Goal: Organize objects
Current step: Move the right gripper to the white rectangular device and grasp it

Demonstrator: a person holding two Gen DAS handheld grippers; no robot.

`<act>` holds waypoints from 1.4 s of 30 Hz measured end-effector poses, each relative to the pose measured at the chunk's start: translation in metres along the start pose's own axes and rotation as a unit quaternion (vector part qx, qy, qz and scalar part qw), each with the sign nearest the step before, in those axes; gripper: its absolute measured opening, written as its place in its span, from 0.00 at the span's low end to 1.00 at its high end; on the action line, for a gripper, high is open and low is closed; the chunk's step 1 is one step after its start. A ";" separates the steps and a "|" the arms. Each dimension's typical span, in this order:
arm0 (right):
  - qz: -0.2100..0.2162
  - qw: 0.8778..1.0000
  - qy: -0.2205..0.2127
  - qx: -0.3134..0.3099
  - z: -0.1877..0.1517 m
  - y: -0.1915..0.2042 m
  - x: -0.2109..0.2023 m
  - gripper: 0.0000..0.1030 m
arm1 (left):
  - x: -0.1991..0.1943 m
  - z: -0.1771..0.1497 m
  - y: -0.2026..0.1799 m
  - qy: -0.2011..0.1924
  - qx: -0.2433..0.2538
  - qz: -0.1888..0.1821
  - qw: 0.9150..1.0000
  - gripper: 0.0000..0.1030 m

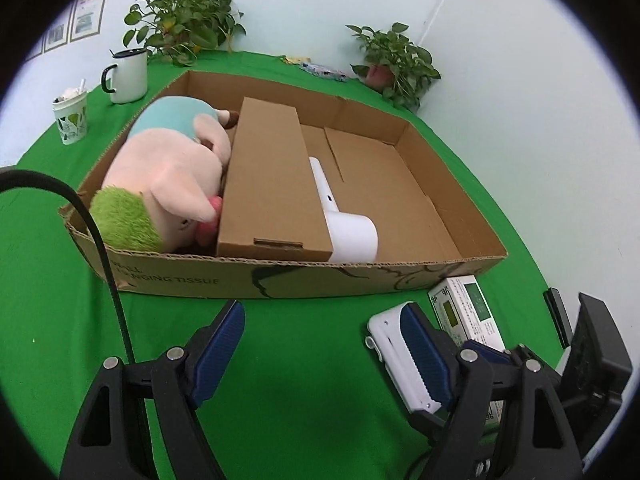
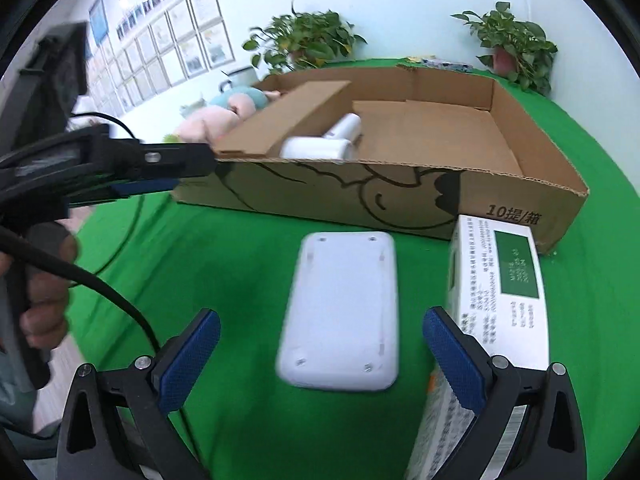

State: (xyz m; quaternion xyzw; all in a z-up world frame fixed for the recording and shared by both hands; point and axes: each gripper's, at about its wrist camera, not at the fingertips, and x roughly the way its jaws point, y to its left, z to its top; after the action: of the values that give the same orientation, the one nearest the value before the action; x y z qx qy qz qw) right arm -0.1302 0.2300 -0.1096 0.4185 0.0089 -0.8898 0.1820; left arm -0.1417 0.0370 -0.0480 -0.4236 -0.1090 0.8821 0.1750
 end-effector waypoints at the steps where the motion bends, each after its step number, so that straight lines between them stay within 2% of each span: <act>1: -0.005 1.000 0.006 -0.003 0.000 0.000 0.003 0.91 | 0.001 -0.001 -0.001 0.002 -0.003 -0.005 1.000 0.77; 4: -0.022 0.999 0.023 -0.027 0.000 0.007 0.009 0.68 | 0.008 -0.003 -0.001 0.015 -0.016 -0.025 0.999 0.77; 5: -0.036 0.998 0.025 -0.039 -0.001 0.010 0.010 0.64 | 0.011 -0.004 -0.002 0.020 -0.017 -0.030 0.999 0.77; 9: -0.042 0.998 0.027 -0.047 -0.003 0.014 0.008 0.62 | 0.019 -0.008 -0.002 0.040 -0.014 -0.047 0.998 0.76; 11: -0.042 0.998 0.031 -0.046 -0.004 0.017 0.005 0.61 | 0.023 -0.011 0.001 0.063 -0.027 -0.083 0.994 0.76; 13: -0.026 0.998 0.034 -0.044 -0.006 0.020 -0.002 0.60 | 0.029 -0.014 0.006 0.090 -0.060 -0.137 0.985 0.76; 15: -0.007 0.998 0.029 -0.047 -0.009 0.026 -0.010 0.64 | 0.036 -0.018 0.010 0.113 -0.085 -0.178 0.974 0.76; 16: -0.014 0.998 0.024 -0.051 -0.011 0.028 -0.014 0.84 | 0.041 -0.020 0.010 0.124 -0.091 -0.191 0.969 0.76; 17: -0.020 0.998 0.018 -0.050 -0.011 0.029 -0.016 0.99 | 0.044 -0.023 0.010 0.130 -0.095 -0.196 0.967 0.76; 19: -0.021 0.999 0.008 -0.045 -0.012 0.029 -0.020 0.99 | 0.052 -0.027 0.007 0.148 -0.100 -0.213 0.961 0.76; 22: -0.026 0.999 0.018 -0.037 -0.011 0.025 -0.014 0.99 | 0.063 -0.031 0.001 0.167 -0.106 -0.237 0.951 0.76; 27: -0.028 0.999 0.019 -0.036 -0.009 0.025 -0.009 0.99 | 0.074 -0.039 -0.011 0.184 -0.105 -0.251 0.945 0.76; 31: -0.026 0.999 0.023 -0.035 -0.010 0.024 -0.005 0.97 | 0.079 -0.043 -0.015 0.189 -0.105 -0.247 0.945 0.74; 35: -0.025 0.998 0.029 -0.040 -0.012 0.024 0.000 0.88 | 0.082 -0.045 -0.017 0.196 -0.103 -0.244 0.944 0.61; 38: -0.030 0.998 0.038 -0.037 -0.013 0.023 0.005 0.81 | 0.087 -0.049 -0.023 0.210 -0.085 -0.228 0.947 0.49; 42: -0.037 0.998 0.043 -0.028 -0.014 0.017 0.009 0.71 | 0.093 -0.055 -0.026 0.224 -0.085 -0.228 0.944 0.36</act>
State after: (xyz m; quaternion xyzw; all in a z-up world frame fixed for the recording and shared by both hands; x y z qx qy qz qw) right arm -0.1194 0.2142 -0.1232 0.4504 0.0569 -0.8766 0.1597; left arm -0.1468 0.1004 -0.1389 -0.5878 -0.2355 0.6880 0.3547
